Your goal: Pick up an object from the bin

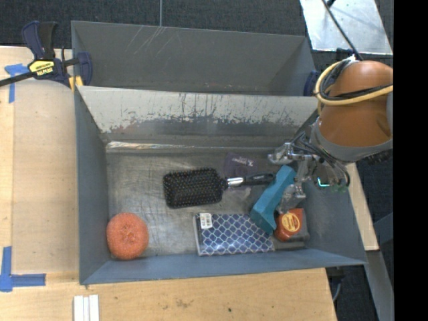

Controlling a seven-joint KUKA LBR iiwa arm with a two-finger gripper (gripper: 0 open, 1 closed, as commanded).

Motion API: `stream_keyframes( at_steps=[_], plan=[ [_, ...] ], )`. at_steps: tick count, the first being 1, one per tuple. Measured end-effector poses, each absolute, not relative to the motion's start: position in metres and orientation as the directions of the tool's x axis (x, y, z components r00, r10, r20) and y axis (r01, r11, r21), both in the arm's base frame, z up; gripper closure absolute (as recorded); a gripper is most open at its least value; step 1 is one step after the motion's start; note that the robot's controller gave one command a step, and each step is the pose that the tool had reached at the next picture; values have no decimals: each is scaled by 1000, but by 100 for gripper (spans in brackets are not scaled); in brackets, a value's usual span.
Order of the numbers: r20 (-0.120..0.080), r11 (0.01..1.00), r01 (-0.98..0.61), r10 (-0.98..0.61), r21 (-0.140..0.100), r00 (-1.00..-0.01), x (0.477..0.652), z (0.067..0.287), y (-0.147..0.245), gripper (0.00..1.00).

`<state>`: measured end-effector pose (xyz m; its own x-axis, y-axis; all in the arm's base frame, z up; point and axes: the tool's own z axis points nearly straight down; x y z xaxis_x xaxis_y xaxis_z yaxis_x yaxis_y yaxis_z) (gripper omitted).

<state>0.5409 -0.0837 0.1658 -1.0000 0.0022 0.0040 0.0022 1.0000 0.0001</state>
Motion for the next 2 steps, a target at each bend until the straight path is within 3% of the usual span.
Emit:
stream_keyframes(
  at_steps=[1,2],
  plan=[
    [-4,1000,0,0,-1,-1000,543,170,-83,0],
    [-6,980,-197,-197,-3,-980,546,152,-81,0]
  ],
)
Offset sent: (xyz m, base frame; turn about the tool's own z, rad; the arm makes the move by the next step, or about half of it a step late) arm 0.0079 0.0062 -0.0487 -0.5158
